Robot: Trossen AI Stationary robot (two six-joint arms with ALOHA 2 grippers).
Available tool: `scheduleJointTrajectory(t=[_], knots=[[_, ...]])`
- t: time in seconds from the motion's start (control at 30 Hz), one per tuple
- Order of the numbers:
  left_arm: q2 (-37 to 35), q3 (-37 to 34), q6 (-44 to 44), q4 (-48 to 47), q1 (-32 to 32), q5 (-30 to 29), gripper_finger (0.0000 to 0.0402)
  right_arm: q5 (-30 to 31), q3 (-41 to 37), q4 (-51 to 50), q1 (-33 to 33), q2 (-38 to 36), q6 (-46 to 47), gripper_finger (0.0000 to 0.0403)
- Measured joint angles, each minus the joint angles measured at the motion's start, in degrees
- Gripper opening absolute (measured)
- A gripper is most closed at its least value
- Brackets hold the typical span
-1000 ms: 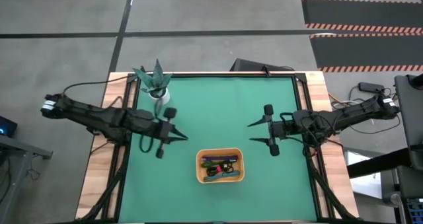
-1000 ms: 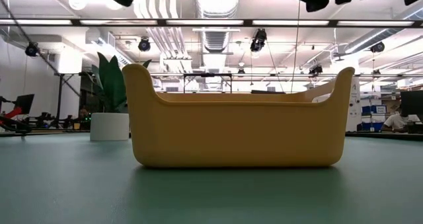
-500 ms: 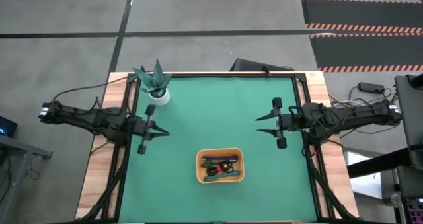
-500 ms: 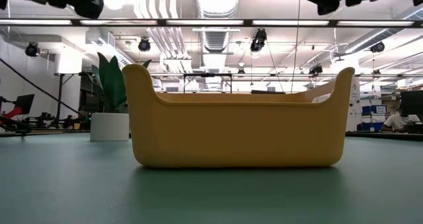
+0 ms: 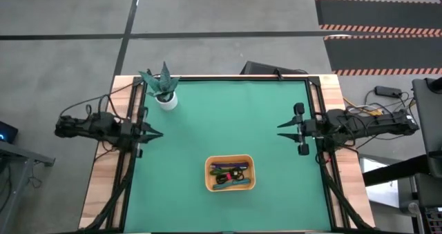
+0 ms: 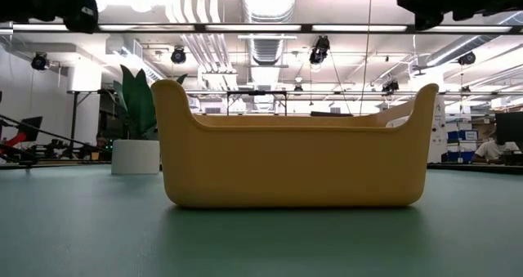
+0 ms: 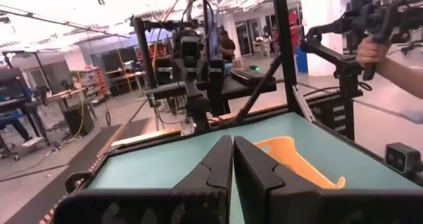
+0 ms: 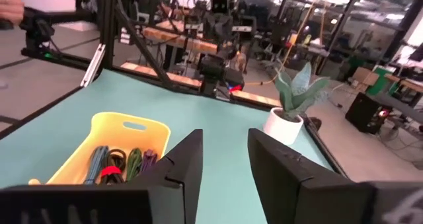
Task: Pick and place USB-C Cables
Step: Return to home position
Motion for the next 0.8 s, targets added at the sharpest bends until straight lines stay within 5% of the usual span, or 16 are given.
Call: scheduleJointTrajectory(t=[0.5, 0.8], knots=[[-3.0, -2.9, -3.1, -2.2, 0.0, -3.9, 0.0000, 3.4, -8.4, -2.6, -0.1, -20.0, -6.5, 0.0060], [-3.8, -12.3, -4.4, 7.0, 0.0, -3.8, 0.0000, 3.4, -14.9, 0.0, -0.1, -18.8, -9.1, 0.0030]])
